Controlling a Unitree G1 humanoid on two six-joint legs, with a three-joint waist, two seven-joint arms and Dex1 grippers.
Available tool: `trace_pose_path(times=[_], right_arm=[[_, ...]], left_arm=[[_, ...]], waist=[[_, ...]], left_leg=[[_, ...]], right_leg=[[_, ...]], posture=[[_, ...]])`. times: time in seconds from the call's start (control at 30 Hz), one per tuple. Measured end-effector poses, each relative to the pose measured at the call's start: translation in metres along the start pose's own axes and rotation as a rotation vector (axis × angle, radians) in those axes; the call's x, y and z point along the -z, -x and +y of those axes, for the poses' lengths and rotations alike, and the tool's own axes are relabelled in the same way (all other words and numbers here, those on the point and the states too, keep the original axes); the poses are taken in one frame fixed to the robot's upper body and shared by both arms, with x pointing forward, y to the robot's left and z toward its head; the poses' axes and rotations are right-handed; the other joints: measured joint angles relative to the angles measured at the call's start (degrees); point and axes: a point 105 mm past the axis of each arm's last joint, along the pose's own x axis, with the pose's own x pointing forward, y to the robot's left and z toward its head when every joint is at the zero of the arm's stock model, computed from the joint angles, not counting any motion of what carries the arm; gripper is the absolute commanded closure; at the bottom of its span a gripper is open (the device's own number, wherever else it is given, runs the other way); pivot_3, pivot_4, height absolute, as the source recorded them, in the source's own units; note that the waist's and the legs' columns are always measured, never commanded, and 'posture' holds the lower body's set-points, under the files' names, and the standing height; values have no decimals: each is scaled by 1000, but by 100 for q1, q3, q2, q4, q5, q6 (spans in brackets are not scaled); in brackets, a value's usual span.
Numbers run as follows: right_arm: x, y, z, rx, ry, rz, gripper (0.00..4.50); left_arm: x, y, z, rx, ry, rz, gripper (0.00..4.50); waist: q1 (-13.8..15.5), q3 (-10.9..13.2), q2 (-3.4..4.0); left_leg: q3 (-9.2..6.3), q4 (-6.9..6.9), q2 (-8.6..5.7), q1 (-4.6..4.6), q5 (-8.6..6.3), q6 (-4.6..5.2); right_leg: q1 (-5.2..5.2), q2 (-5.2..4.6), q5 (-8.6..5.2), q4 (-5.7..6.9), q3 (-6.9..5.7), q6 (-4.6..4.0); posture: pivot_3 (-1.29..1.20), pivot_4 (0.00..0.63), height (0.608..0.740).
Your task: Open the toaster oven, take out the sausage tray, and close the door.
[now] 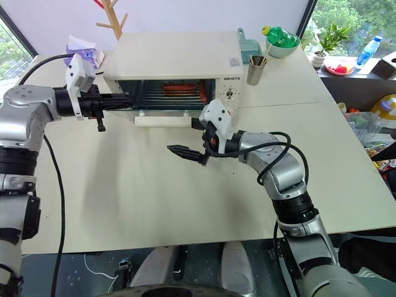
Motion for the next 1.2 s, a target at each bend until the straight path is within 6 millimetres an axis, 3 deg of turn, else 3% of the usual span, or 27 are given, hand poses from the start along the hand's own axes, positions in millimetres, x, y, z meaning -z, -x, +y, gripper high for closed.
trace_pose_path(times=[0.23, 0.43, 0.6, 0.77, 0.87, 1.2], right_arm=[[6, 7, -7, 55, 25, 43, 0], [20, 25, -19, 132, 24, 113, 0], [33, 44, -13, 136, -4, 181, 0], [26, 81, 11, 51, -29, 211, 0], [12, 96, 18, 28, -33, 196, 0], [-26, 116, 2, 157, -51, 98, 0]], left_arm=[[3, -5, 3, 4, 7, 1, 4470], [4, -7, 2, 9, 11, -2, 4470], [3, -8, 2, 11, 16, -11, 4470], [6, -9, 0, 8, 30, -18, 4470], [12, -10, -7, 16, 47, -10, 4470], [37, -13, -33, -5, 169, -27, 4470]], waist=[[13, -1, -2], [11, -2, -3], [19, -2, -4], [41, -3, -6], [12, -4, -8], [59, -4, -8]], left_leg=[[0, 7, -2, -3, 0, 0], [-1, 13, -2, -2, 1, 1], [-2, 16, -2, -5, 1, 1], [-3, 17, -2, -8, -1, 4], [0, 26, 0, -7, -1, 5], [-9, 70, 3, -14, -7, 15]], right_leg=[[1, -1, 0, 5, 0, 1], [2, 0, 1, 11, 0, 2], [2, -1, 1, 11, -1, 2], [5, -2, 1, 7, -2, 3], [8, -2, 3, 7, -1, 6], [30, -1, 6, 6, -2, 8]], posture=[[0, 150, 740], [0, 150, 740], [0, 150, 740], [0, 150, 740], [0, 150, 740], [0, 150, 740]])
